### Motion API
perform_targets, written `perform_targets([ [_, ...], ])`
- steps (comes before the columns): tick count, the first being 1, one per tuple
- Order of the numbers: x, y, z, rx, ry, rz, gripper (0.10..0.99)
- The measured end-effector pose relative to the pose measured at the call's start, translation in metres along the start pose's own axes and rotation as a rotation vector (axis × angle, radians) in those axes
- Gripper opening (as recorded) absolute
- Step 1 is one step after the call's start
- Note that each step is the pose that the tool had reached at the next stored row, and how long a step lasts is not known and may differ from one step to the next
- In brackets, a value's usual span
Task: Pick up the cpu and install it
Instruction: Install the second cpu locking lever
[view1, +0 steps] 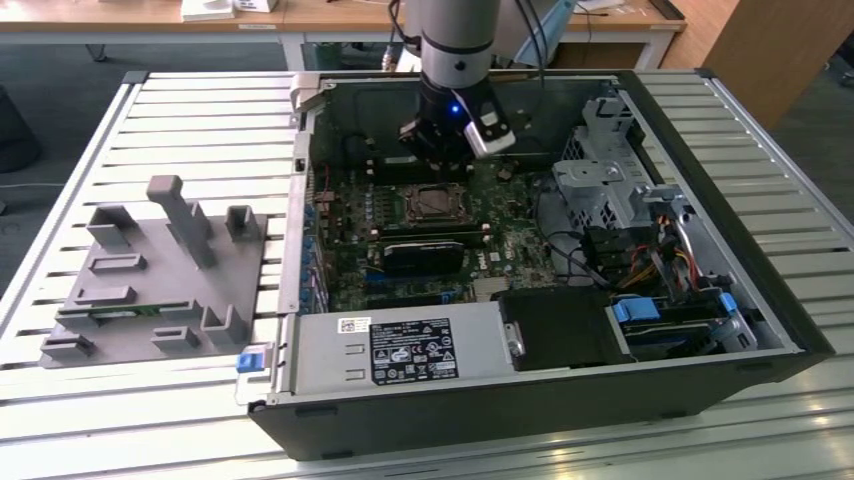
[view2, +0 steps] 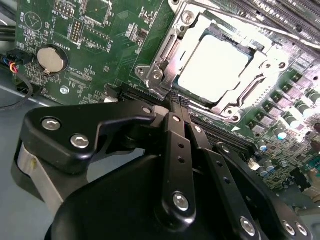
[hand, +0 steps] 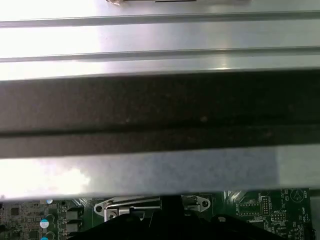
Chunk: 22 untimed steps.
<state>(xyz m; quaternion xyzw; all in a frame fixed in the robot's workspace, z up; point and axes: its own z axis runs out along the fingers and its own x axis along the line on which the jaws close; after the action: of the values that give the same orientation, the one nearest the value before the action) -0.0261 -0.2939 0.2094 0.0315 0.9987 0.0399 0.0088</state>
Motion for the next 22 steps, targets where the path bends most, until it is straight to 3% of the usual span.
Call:
perform_targets([
  [9, -0.0005, -0.0052, -0.0019, -0.002, 0.0005, 0.000, 0.122],
  [17, -0.0009, -0.0027, -0.0326, -0.003, 0.0094, 0.001, 0.122],
  [22, -0.0013, -0.0074, -0.0351, -0.002, 0.0129, 0.001, 0.122],
])
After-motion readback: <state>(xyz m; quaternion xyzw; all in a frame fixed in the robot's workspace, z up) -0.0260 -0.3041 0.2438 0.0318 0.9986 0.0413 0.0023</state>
